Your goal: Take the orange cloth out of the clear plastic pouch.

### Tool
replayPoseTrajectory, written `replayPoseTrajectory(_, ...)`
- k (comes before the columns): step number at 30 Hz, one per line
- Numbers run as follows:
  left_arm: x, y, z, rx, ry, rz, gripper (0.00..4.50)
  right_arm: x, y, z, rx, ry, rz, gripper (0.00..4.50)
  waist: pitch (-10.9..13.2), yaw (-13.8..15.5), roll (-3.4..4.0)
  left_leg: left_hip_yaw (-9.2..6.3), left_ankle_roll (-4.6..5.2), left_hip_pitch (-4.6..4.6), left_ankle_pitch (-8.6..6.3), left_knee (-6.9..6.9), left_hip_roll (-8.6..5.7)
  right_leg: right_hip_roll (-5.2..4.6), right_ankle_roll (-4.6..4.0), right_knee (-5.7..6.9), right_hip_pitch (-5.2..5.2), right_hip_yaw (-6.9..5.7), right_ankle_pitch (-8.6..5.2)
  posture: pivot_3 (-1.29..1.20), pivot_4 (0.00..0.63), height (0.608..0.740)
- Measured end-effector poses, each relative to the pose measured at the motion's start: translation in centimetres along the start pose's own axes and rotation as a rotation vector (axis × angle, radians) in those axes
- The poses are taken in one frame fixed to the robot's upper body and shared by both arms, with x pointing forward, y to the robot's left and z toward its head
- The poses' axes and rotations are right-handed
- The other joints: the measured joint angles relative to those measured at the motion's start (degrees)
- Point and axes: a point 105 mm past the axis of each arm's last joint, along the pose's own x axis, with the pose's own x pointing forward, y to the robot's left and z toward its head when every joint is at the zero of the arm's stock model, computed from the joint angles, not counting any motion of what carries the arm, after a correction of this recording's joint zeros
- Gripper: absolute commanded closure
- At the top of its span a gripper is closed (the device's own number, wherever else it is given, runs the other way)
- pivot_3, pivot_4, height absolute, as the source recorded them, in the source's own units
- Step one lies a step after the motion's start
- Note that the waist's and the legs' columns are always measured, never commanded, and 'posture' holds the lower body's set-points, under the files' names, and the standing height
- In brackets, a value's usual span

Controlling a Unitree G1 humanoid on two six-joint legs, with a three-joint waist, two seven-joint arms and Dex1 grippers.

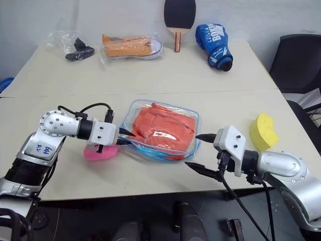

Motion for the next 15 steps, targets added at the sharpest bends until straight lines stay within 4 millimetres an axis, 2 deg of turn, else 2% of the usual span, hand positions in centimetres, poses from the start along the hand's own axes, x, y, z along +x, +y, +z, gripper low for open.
replayPoseTrajectory(1,-0.1,0.0,0.3,-0.101,-0.032,0.004,4.49,0.1,0.0,-0.1,-0.009,0.008,0.0,0.0,0.0,0.0,0.0,-0.01,0.0,-0.01,0.0,0.0,0.0,0.0,0.0,0.0,0.0,0.0,0.0,0.0,0.15,0.74)
replayPoseTrajectory(3,0.0,0.1,0.8,-0.247,-0.092,0.023,4.49,0.3,0.2,-0.3,-0.012,0.011,0.007,0.0,0.0,0.0,0.0,-0.02,0.0,0.0,0.0,0.0,0.01,0.01,0.0,0.01,0.0,0.01,0.0,0.0,0.15,0.74)
replayPoseTrajectory(6,1.2,0.3,1.7,-0.506,-0.175,0.084,4.49,0.9,0.5,-0.1,-0.004,-0.022,0.012,0.0,0.0,0.0,0.0,-0.07,0.0,0.0,0.01,0.01,0.0,-0.02,0.02,0.02,0.02,0.03,0.0,0.0,0.15,0.74)
replayPoseTrajectory(10,2.9,0.4,1.7,-0.747,-0.18,0.185,4.5,2.0,0.6,0.4,-0.01,-0.054,0.002,0.89,0.0,0.0,-0.01,-0.11,0.0,0.0,0.02,0.02,0.02,-0.04,0.04,0.02,0.03,0.04,0.01,0.0,0.15,0.74)
replayPoseTrajectory(15,4.4,0.8,2.2,-0.868,-0.183,0.288,4.5,4.1,-0.6,-0.1,-0.045,-0.038,-0.085,2.6,0.0,0.0,-0.02,-0.1,-0.04,0.02,0.04,0.02,0.0,-0.07,0.03,0.07,0.02,0.06,0.01,0.0,0.15,0.74)
